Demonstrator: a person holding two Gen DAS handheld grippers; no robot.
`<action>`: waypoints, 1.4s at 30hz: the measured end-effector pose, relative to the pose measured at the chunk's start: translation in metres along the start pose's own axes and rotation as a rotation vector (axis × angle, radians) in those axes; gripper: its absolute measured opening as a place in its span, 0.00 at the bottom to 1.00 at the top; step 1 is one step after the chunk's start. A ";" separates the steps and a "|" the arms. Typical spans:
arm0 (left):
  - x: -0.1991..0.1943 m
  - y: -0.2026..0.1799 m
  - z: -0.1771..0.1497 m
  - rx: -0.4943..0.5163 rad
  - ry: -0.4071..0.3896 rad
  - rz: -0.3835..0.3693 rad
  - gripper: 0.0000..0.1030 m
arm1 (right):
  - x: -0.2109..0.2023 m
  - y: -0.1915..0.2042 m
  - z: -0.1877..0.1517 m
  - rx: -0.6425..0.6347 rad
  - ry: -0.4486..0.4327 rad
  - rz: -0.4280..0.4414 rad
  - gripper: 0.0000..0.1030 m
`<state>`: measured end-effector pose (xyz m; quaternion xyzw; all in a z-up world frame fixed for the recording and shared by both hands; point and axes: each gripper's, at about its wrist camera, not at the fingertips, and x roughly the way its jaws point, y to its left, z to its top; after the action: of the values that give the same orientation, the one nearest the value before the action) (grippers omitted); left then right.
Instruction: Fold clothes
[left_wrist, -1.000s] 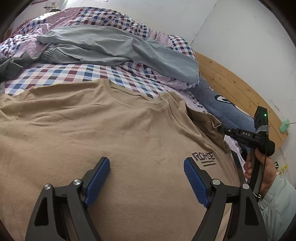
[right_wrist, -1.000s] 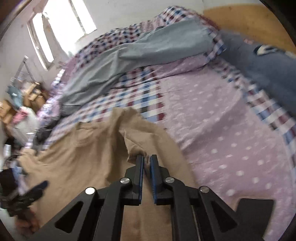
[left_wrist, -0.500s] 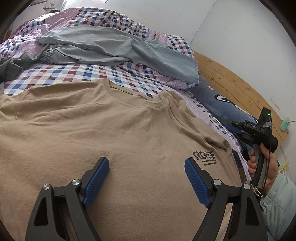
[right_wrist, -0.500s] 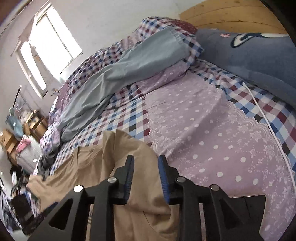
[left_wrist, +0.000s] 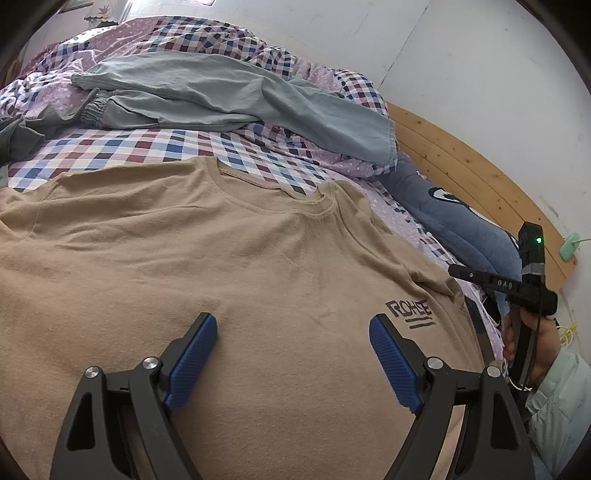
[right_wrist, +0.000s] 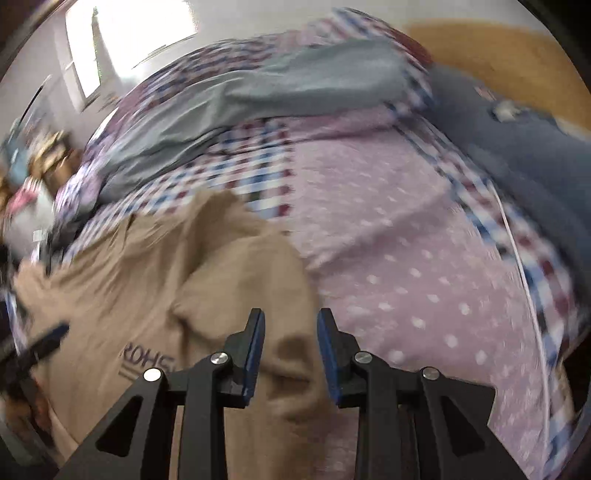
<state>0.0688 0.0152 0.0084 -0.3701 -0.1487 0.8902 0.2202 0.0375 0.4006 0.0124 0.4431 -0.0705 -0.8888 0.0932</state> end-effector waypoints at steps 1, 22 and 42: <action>0.000 0.000 0.000 0.001 0.000 0.001 0.85 | 0.001 -0.008 0.000 0.037 0.011 0.003 0.30; -0.002 0.004 0.003 -0.035 0.003 -0.032 0.86 | 0.014 0.181 -0.051 -0.607 0.226 0.382 0.09; -0.001 0.003 0.003 -0.030 0.004 -0.025 0.86 | 0.010 0.088 0.011 -0.112 0.013 0.338 0.45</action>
<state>0.0666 0.0115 0.0098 -0.3735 -0.1663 0.8842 0.2259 0.0319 0.3130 0.0301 0.4246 -0.0939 -0.8602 0.2662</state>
